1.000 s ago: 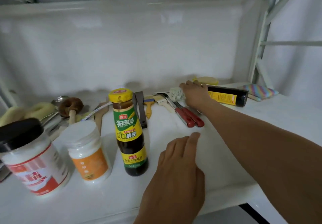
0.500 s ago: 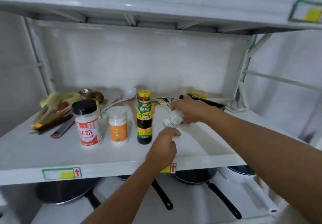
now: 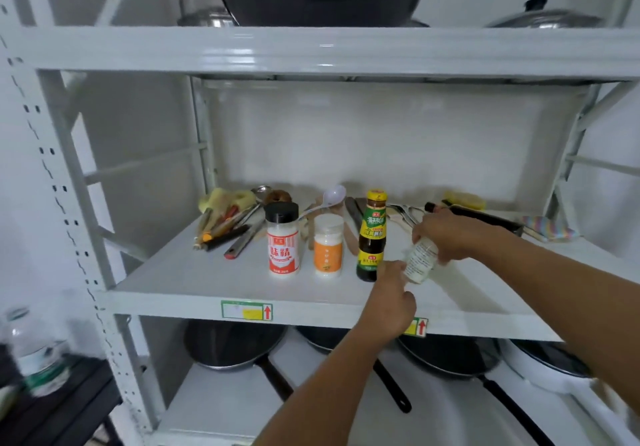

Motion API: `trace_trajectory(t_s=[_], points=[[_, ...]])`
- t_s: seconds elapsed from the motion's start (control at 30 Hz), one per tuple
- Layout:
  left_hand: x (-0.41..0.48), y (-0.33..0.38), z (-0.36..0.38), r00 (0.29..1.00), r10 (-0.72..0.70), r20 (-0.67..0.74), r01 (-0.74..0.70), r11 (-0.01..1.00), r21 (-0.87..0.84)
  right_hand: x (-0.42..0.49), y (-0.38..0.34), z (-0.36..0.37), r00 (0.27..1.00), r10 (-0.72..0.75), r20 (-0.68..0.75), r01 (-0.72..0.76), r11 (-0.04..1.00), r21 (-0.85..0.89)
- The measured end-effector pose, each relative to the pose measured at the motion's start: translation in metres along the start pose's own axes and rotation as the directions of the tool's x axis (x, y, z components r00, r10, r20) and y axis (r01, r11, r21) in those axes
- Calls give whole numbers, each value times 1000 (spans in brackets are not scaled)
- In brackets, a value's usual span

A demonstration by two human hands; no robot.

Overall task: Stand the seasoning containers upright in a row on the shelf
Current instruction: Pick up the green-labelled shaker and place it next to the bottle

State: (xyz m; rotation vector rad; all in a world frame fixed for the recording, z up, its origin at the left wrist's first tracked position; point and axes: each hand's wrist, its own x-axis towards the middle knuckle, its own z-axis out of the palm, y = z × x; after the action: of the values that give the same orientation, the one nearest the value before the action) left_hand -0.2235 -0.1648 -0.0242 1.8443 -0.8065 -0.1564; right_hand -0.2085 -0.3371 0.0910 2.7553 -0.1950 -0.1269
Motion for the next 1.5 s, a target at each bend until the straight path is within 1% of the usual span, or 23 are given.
trace_trajectory(t_s=[0.07, 0.17, 0.23, 0.33, 0.4, 0.47, 0.53, 0.57, 0.63, 0.7, 0.83, 0.9, 0.93, 1.0, 1.03, 1.07, 1.1, 1.13, 1.17, 1.23, 1.3, 1.37, 1.5], points=[[0, 1, 2, 1000, 27, 3, -27, 999, 20, -1, 3, -1, 1000, -4, -15, 6, 997, 72], [5, -1, 5, 999, 54, -5, -54, 998, 38, -1, 6, 2, 998, -33, -53, 45, 968, 247], [8, -1, 6, 999, 52, 6, -53, 997, 60, -1, 6, 7, 995, -56, -78, 81, 925, 371], [9, -1, 5, 998, 50, 25, -51, 996, 68, -2, 6, 23, 990, -54, -127, 115, 830, 546], [9, 0, 4, 999, 49, 24, -51, 996, 74, -2, 6, 36, 978, -13, -208, 148, 747, 648], [9, 0, 4, 999, 34, 19, -35, 996, 81, -2, 5, 48, 953, 57, -299, 186, 668, 721], [9, 0, 5, 1000, 22, 13, -23, 996, 85, -3, 4, 60, 927, 125, -353, 217, 589, 778], [9, 0, 5, 1000, 21, 9, -21, 996, 88, -5, 3, 64, 918, 160, -362, 228, 534, 814], [10, 1, 6, 1000, 21, 2, -21, 995, 99, -8, 0, 73, 906, 222, -359, 259, 382, 887], [12, 0, 7, 1000, 17, 7, -18, 992, 125, -12, -6, 79, 907, 250, -339, 282, 239, 929], [13, -2, 9, 1000, -2, 14, 0, 988, 157, -13, -15, 91, 927, 259, -271, 257, 84, 963], [13, -2, 8, 1000, -11, 20, 9, 991, 136, -13, -14, 97, 935, 258, -242, 256, -19, 967], [13, -2, 9, 1000, -15, 19, 12, 992, 127, -14, -12, 101, 939, 245, -241, 261, -52, 964], [14, -4, 10, 1000, -18, 4, 17, 990, 142, -18, -9, 106, 949, 205, -239, 257, -67, 964], [14, -6, 12, 1000, -17, -6, 17, 987, 158, -19, -8, 111, 953, 201, -226, 240, -50, 969], [15, -8, 13, 1000, -11, -12, 13, 985, 173, -19, -9, 114, 954, 213, -211, 216, -2, 976], [16, -10, 14, 1000, -4, -11, 6, 982, 190, -19, -11, 116, 948, 245, -202, 190, 72, 979], [16, -12, 14, 1000, 9, -7, -7, 978, 209, -19, -14, 117, 935, 295, -198, 165, 135, 977], [17, -13, 14, 1000, 25, -5, -23, 975, 219, -18, -17, 117, 913, 351, -208, 154, 176, 972], [18, -14, 13, 999, 41, 4, -41, 978, 206, -15, -24, 119, 874, 438, -212, 150, 172, 974], [20, -12, 13, 999, 42, 8, -43, 984, 173, -12, -28, 120, 850, 482, -214, 144, 179, 973], [23, -13, 15, 999, 39, 1, -39, 984, 171, -9, -31, 121, 837, 501, -219, 125, 213, 969], [28, -14, 18, 998, 40, -39, -34, 987, 157, -8, -29, 124, 841, 498, -214, 119, 215, 969]])
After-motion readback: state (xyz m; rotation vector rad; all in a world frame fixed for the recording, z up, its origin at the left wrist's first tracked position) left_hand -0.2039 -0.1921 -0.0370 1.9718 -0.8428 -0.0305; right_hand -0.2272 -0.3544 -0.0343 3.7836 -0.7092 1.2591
